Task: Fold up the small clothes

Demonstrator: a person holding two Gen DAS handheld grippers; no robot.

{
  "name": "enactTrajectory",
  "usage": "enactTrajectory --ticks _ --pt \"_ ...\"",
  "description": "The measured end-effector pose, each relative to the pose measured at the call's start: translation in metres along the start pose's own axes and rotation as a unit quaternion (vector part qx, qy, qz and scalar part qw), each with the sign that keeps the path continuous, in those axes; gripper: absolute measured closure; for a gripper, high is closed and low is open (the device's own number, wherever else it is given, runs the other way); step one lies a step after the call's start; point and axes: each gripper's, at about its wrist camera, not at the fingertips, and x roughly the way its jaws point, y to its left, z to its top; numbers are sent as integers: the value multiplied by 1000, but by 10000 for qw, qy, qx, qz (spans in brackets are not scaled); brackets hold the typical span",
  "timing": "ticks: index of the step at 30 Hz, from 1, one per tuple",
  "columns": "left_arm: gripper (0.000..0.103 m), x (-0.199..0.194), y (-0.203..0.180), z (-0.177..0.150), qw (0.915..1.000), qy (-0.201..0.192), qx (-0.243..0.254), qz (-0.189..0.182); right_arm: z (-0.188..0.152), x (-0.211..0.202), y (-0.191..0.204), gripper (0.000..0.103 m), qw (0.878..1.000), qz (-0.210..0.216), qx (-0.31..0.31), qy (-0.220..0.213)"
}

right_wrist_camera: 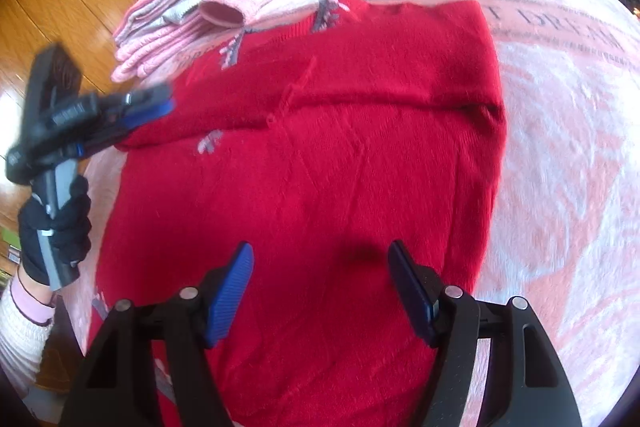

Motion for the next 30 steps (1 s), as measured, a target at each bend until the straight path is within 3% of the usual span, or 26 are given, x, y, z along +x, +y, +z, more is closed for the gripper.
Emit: enactTrajectory --ticks 3,6,8,10,13,19,21,23,26,30 --pt "62 -17 46 7 9954 -87 -160 942 24 -2 8 33 9997 233 35 -89" --pt "60 -17 102 11 9898 156 -588 1290 56 4 19 33 9993 333 10 -149" --pt "60 -7 117 9 9905 281 -776 1104 80 15 25 33 9991 403 55 -72" --pt "59 -10 128 8 9923 113 -872 873 99 30 28 33 9987 479 140 89" --pt "58 -15 134 7 9919 55 -1087 648 117 55 32 43 9990 215 134 375" --pt "59 -16 125 0 9938 41 -822 741 120 83 30 48 9979 -6 299 567" --pt "58 -9 114 2 9939 32 -768 797 121 86 35 57 9982 26 196 574" --pt "58 -10 113 2 9937 46 -768 811 122 91 41 80 9981 40 60 608" --pt "60 -19 113 3 9929 59 -909 768 124 90 40 95 9979 191 150 602" --pt "64 -59 107 8 9921 -564 -861 715 129 61 43 97 9990 386 0 241"
